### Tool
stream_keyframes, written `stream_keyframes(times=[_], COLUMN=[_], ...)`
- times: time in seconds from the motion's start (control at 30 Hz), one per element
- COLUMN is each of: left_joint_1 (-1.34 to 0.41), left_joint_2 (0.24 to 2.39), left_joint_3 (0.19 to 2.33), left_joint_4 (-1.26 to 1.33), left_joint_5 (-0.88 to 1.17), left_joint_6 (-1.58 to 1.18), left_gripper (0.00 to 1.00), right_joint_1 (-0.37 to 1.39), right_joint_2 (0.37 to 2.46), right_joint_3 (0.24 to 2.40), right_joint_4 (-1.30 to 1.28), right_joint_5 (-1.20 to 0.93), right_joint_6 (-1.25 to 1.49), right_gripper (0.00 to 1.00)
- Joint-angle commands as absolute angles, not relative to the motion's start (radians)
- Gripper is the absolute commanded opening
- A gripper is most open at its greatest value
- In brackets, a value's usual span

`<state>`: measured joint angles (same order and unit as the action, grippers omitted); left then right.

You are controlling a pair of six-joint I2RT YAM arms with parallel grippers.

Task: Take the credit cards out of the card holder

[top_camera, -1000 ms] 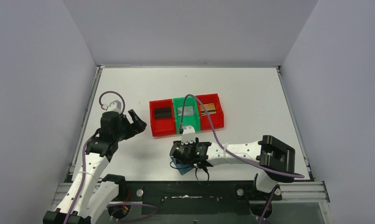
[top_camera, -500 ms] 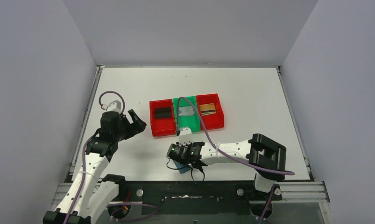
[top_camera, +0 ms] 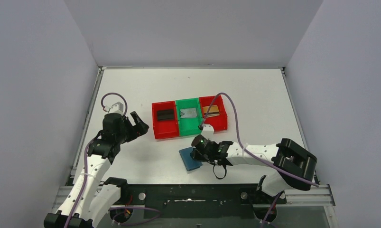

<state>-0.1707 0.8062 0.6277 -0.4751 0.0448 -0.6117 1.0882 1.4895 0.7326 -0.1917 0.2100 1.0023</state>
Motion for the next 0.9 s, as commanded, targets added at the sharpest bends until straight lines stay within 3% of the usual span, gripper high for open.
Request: stream_keyframes(times=[0.0,0.2,0.37,0.57,0.87], left_joint_1=[-0.172,-0.173,-0.289,-0.730,-0.933], left_joint_2=[0.808,0.817,0.845,1.019,1.277], left_joint_3=[0.640,0.636,0.565,0.557,0.545], left_joint_4=[-0.435,-0.420,-0.222,-0.090,0.034], left_joint_5=[0.043,0.088,0.316,0.037,-0.114], left_joint_6=[-0.595,-0.585,-0.658,-0.832,-1.003], left_gripper=[0.83,0.83,0.81,0.80,0.73], right_joint_1=[1.042,1.007,1.006,1.005,0.995], right_joint_2=[1.421,1.352,1.354,1.373,1.373], right_joint_3=[0.659,0.531,0.572,0.581,0.561], right_joint_4=[-0.024,0.174,0.061,0.057,0.089], right_joint_5=[0.124,0.061,0.134,0.146,0.125], right_joint_6=[1.046,1.115,1.113,1.121,1.119], right_gripper=[0.00,0.00,0.00,0.00,0.00])
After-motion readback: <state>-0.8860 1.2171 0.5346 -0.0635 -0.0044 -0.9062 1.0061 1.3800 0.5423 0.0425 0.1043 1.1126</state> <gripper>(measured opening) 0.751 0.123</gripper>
